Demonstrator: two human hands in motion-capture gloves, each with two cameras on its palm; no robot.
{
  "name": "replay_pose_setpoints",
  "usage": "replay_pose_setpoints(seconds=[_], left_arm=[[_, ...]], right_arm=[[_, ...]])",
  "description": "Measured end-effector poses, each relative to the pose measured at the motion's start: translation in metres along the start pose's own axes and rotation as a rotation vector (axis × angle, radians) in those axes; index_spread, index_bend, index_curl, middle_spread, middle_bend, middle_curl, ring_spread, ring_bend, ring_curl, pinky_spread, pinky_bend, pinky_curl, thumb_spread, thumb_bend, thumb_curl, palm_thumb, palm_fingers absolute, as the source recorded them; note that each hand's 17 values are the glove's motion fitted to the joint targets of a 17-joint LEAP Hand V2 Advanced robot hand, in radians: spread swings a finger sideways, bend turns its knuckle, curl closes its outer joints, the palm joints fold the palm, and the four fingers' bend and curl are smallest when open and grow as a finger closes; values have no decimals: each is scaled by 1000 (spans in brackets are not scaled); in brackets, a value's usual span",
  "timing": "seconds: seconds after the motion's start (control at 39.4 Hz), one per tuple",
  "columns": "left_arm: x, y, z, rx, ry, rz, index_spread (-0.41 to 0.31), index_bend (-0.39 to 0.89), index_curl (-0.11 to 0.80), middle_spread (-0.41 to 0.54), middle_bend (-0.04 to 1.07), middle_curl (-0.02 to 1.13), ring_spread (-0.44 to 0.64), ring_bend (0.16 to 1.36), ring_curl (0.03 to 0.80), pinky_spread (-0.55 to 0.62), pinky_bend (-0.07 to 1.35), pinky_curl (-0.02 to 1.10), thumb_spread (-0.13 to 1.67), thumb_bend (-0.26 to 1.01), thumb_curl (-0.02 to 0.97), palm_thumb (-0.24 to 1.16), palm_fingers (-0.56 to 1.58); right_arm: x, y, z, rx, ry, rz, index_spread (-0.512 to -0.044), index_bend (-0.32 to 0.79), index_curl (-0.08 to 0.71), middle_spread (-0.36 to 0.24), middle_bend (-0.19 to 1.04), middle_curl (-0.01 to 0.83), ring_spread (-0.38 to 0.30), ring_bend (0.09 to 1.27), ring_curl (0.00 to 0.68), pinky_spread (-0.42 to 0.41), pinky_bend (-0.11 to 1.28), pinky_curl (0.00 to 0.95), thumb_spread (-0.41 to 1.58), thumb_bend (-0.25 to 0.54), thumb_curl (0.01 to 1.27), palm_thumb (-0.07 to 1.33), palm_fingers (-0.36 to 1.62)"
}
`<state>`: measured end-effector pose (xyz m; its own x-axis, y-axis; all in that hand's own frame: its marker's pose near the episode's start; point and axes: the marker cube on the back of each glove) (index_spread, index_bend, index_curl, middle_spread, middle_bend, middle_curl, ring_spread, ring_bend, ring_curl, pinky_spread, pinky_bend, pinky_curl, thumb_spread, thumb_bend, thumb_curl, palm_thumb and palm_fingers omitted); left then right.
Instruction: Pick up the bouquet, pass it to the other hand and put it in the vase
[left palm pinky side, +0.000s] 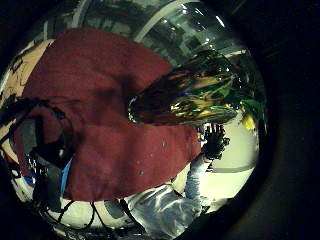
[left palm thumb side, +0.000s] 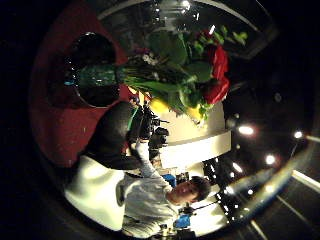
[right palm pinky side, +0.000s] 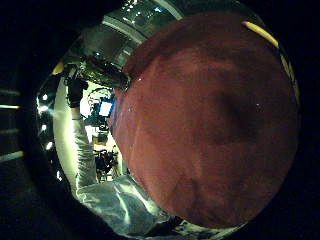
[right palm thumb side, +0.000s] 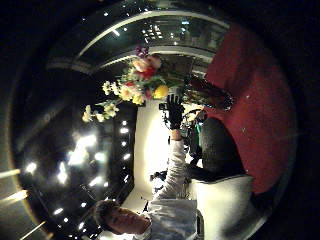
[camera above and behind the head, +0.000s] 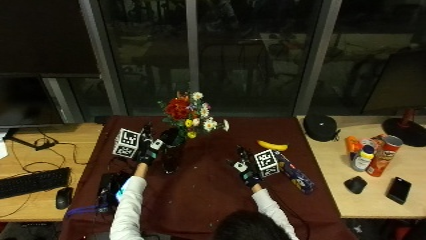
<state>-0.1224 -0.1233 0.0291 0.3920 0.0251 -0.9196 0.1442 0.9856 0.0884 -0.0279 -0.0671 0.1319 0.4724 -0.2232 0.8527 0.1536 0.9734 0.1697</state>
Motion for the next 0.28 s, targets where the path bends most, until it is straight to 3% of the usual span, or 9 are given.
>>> replay_pose_setpoints(seconds=[0.1, 0.18, 0.28], left_arm=[[4, -2, 22, -29, -107, 56, 2, 99, 167, 288, 168, 294, 446, 455, 288, 506, 290, 281, 936, -43, 445, 394, -189], [2, -3, 39, -72, -287, 69, -87, 245, 222, 230, 143, 282, 445, 400, 270, 514, 230, 265, 1026, -68, 405, 289, -104], [6, -2, 47, -60, -365, 60, -122, 306, 264, 199, 118, 258, 455, 359, 257, 520, 199, 258, 1090, -56, 365, 204, -91]], right_arm=[[-24, 11, 10, -11, -15, 207, -354, 166, 314, -19, 169, 294, 54, 361, 278, 209, 426, 315, 1094, -17, 471, 707, 127], [-20, 11, 15, -42, -63, 192, -353, 162, 314, -16, 168, 291, 58, 356, 279, 211, 431, 319, 1093, -19, 472, 709, 118], [-12, 10, 18, -36, -54, 171, -352, 164, 315, -13, 168, 287, 65, 358, 280, 213, 425, 323, 1091, -18, 475, 713, 115]])
